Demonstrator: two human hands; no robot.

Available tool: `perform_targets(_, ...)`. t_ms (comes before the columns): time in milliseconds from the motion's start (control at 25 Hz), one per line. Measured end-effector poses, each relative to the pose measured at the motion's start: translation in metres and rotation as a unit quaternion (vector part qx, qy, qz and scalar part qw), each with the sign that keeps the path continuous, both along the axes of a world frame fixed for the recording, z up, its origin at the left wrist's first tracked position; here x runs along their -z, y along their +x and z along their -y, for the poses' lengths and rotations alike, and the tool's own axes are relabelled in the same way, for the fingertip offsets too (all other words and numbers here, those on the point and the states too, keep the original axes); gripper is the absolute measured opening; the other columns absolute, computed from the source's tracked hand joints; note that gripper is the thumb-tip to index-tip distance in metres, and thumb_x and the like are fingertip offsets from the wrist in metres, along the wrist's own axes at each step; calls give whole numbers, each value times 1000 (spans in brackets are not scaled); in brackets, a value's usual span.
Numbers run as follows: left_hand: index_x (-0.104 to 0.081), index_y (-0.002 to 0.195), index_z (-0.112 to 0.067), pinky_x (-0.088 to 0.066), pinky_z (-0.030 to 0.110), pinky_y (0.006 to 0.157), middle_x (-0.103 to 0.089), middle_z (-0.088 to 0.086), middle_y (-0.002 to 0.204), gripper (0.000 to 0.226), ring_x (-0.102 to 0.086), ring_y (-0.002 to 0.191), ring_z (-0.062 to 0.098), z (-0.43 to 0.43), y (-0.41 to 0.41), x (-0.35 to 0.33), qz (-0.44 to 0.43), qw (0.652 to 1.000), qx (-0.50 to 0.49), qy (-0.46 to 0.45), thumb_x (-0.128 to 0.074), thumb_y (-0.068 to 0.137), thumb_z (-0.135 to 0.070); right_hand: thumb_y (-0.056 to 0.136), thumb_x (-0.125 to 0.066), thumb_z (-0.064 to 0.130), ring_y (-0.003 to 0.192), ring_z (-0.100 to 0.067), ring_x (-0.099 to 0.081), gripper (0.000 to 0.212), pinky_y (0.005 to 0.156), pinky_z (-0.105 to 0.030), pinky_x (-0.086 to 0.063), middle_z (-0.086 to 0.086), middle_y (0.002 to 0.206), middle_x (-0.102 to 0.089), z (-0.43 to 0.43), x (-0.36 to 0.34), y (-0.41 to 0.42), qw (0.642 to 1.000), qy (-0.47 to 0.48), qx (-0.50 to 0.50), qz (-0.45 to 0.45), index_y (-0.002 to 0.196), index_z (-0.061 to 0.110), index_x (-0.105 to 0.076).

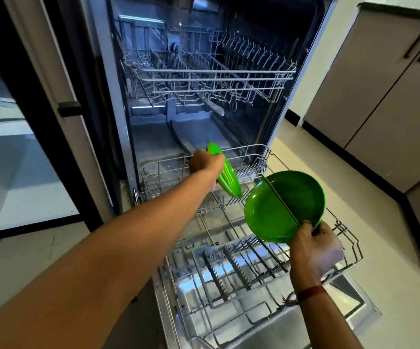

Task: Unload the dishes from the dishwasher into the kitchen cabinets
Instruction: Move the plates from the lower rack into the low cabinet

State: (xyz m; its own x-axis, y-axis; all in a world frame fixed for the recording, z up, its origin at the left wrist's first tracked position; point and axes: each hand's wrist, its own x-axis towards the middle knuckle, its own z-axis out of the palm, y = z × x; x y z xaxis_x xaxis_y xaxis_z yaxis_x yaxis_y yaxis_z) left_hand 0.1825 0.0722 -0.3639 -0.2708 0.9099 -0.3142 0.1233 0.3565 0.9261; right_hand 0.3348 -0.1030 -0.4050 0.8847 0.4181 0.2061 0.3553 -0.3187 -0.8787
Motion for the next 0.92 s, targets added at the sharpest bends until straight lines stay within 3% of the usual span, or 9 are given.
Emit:
perform_targets(120,-62,110,-5,-58,45,49,-67,16,104,30,-69,80,33,24,-10,10,81,997,11,-8,-52,84,-16,87,-56,18,54,-18,-46,20,50,-26,-44,-6,63,-59,14,0,-2,999,27,-3,-41,78,4,-68)
perform_targets(240,-60,113,-7,-60,44,56,-65,14,107,29,-68,85,32,48,-28,27,56,998,10,10,-46,90,-18,87,-59,18,57,-19,-49,18,52,-31,-50,-2,60,-55,29,1,-6,992,59,-24,-108,71,12,-61)
perform_targets(320,-56,116,-14,-60,48,64,-62,13,112,32,-65,92,34,64,-44,42,16,1000,13,17,-42,90,-23,90,-60,14,63,-15,-58,5,61,-37,-58,2,70,-60,40,3,-11,980,95,-58,-167,91,11,-65)
perform_targets(400,-52,118,-23,-58,50,74,-60,10,114,30,-61,95,32,80,-58,53,-27,999,5,34,-36,93,-29,91,-59,6,80,-14,-65,34,67,-43,-59,7,89,-63,51,6,-19,956,136,-99,-240,124,16,-57)
perform_targets(440,-52,119,-23,-56,46,77,-59,9,111,29,-59,94,29,88,-64,55,-37,998,-5,46,-33,98,-30,92,-59,4,86,-18,-66,42,69,-47,-59,4,97,-64,55,9,-24,947,149,-109,-264,131,18,-53)
perform_targets(560,-56,113,-15,-38,29,66,-59,11,100,30,-51,82,21,110,-77,58,-44,995,-30,89,-30,104,-28,92,-57,3,88,-27,-68,42,65,-49,-59,-9,106,-67,73,15,-36,935,159,-117,-295,130,22,-55)
perform_targets(680,-51,82,-18,-31,29,59,-53,4,76,25,-44,71,18,136,-85,53,-17,992,-41,116,-35,101,-20,94,-55,3,85,-27,-68,41,53,-35,-59,-11,101,-68,96,19,-51,922,171,-121,-325,133,16,-53)
perform_targets(760,-46,76,-21,-31,27,60,-47,-4,73,28,-42,70,15,156,-90,52,23,992,-41,114,-35,101,-18,95,-54,3,85,-27,-68,39,53,-33,-58,-8,98,-70,110,20,-60,920,173,-131,-326,132,15,-54)
perform_targets(920,-55,89,-23,-37,27,71,-56,-1,88,23,-47,78,13,188,-105,58,83,990,-47,107,-36,103,-23,94,-58,10,99,-26,-68,39,78,-48,-58,-9,112,-69,134,23,-81,938,162,-139,-274,133,17,-54)
